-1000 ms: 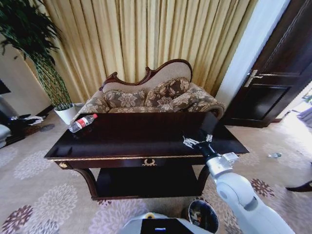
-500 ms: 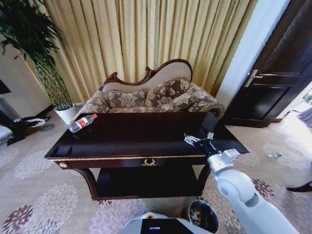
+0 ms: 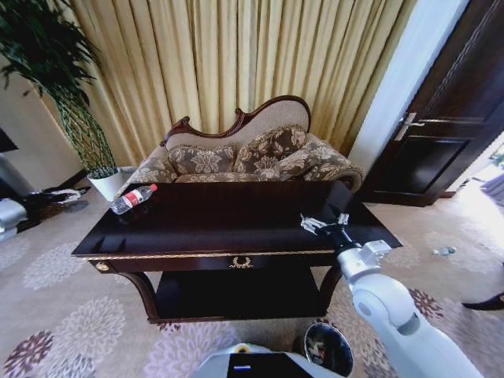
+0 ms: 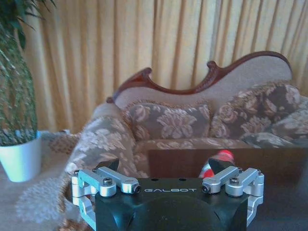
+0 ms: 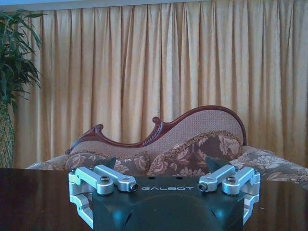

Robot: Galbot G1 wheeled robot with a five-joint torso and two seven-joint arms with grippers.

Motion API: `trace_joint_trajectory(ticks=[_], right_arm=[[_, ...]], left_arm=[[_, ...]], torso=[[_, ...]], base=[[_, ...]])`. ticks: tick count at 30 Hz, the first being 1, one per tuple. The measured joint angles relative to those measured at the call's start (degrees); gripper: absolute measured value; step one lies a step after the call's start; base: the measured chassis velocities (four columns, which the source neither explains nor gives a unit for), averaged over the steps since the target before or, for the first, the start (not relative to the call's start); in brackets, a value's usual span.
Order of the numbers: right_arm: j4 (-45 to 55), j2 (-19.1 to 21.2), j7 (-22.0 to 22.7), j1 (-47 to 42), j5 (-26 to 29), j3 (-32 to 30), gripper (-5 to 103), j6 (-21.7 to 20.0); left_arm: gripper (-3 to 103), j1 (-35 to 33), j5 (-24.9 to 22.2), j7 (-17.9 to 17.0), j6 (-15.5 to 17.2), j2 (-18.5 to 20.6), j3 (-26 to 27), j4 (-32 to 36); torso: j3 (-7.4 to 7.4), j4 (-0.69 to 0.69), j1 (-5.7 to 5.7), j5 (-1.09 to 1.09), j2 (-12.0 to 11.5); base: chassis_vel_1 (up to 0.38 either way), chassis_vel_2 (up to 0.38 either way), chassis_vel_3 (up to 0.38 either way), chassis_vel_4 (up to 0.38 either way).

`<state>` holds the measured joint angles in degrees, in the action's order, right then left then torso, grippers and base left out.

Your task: Move to the front of the table and place the trash on the table into the trash bin.

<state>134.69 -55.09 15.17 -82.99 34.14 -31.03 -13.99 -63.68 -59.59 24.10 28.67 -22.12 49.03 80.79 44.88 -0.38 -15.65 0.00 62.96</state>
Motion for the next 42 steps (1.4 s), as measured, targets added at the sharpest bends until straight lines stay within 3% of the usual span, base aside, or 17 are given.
trace_joint_trajectory(ticks=[3, 6, 7, 8, 9, 10, 13, 15, 22, 26, 32, 33, 42], right_arm=[[-0.06, -0.02, 0.01, -0.03, -0.03, -0.01, 100, 0.00], [-0.37, -0.02, -0.03, -0.16, -0.08, -0.26, 100, 0.00], [-0.37, -0.02, -0.03, -0.16, -0.08, -0.26, 100, 0.00], [-0.52, -0.02, -0.03, -0.03, -0.07, -0.27, 100, 0.00], [-0.59, -0.02, -0.04, 0.10, -0.08, -0.27, 100, 0.01], [-0.59, -0.02, -0.04, 0.10, -0.08, -0.27, 100, 0.01], [-0.89, -0.06, 0.00, 0.36, -0.07, -0.34, 100, 0.08], [-1.08, -0.11, 0.02, 0.32, -0.08, -0.54, 100, 0.17], [-1.98, -0.36, 0.02, 0.61, -0.32, -0.35, 100, 0.48], [-2.28, -0.41, 0.02, 1.12, -0.37, 0.19, 100, 0.48], [-2.59, -0.03, 0.04, 0.97, -0.40, 0.00, 100, 0.48], [-2.66, 0.13, 0.06, 0.84, -0.41, -0.19, 100, 0.48], [-2.42, -0.19, 0.48, 0.64, -0.40, -0.34, 100, 0.49]], left_arm=[[100, -0.26, -0.43, -1.26, 1.83, -0.46, 0.48, 1.92], [100, -1.02, -2.93, -9.31, 3.73, -2.13, 0.85, 7.54], [100, -1.02, -2.93, -9.31, 3.73, -2.13, 0.85, 7.54], [100, -1.09, -5.40, -13.86, 5.00, -2.82, 0.80, 9.87], [100, -0.93, -6.70, -16.16, 6.06, -3.17, 0.65, 11.07], [100, -0.93, -6.70, -16.16, 6.06, -3.17, 0.65, 11.07], [100, 0.33, -8.88, -21.74, 8.42, -4.00, -0.94, 13.48], [100, 0.82, -8.98, -22.45, 8.72, -4.11, -1.60, 13.34], [100, 2.45, -8.69, -22.03, 9.50, -4.51, -3.44, 9.38], [100, 3.21, -6.51, -19.97, 9.39, -4.88, -4.13, 6.39], [100, 4.72, -2.23, -14.14, 7.21, -5.34, -4.87, 2.13], [100, 4.95, -1.73, -12.28, 6.60, -5.50, -4.89, 1.98], [100, 0.67, 2.07, -9.96, 6.40, -9.24, -1.29, 8.28]], torso=[[0.00, -0.02, 0.00, 0.00, 0.00], [0.00, -0.03, 0.00, 0.01, 0.00], [0.00, -0.03, 0.00, 0.01, 0.00], [0.00, -0.02, 0.00, 0.00, 0.00], [0.00, -0.02, 0.00, 0.01, 0.00], [0.00, -0.02, 0.00, 0.01, 0.00], [0.00, -0.02, 0.00, 0.01, 0.00], [0.00, -0.02, 0.00, 0.01, 0.00], [0.00, -0.01, 0.00, 0.00, 0.00], [0.00, -0.01, 0.00, -0.01, 0.00], [0.00, -0.01, 0.00, -0.01, 0.00], [0.00, -0.02, 0.00, -0.01, 0.00], [0.00, 0.00, 0.00, 0.00, 0.00]], base=[[0.000, 0.000, 0.000, 0.000], [0.000, 0.000, 0.000, 0.000], [0.000, 0.000, 0.000, 0.000], [0.000, 0.000, 0.000, 0.000], [0.000, 0.000, 0.000, 0.000], [0.000, 0.000, 0.000, 0.000], [0.000, 0.000, 0.000, 0.000], [0.000, 0.000, 0.000, 0.000], [0.000, 0.000, 0.000, 0.000], [0.000, 0.000, 0.000, 0.000], [0.000, 0.000, 0.000, 0.000], [0.000, 0.000, 0.000, 0.000], [0.000, 0.000, 0.000, 0.000]])
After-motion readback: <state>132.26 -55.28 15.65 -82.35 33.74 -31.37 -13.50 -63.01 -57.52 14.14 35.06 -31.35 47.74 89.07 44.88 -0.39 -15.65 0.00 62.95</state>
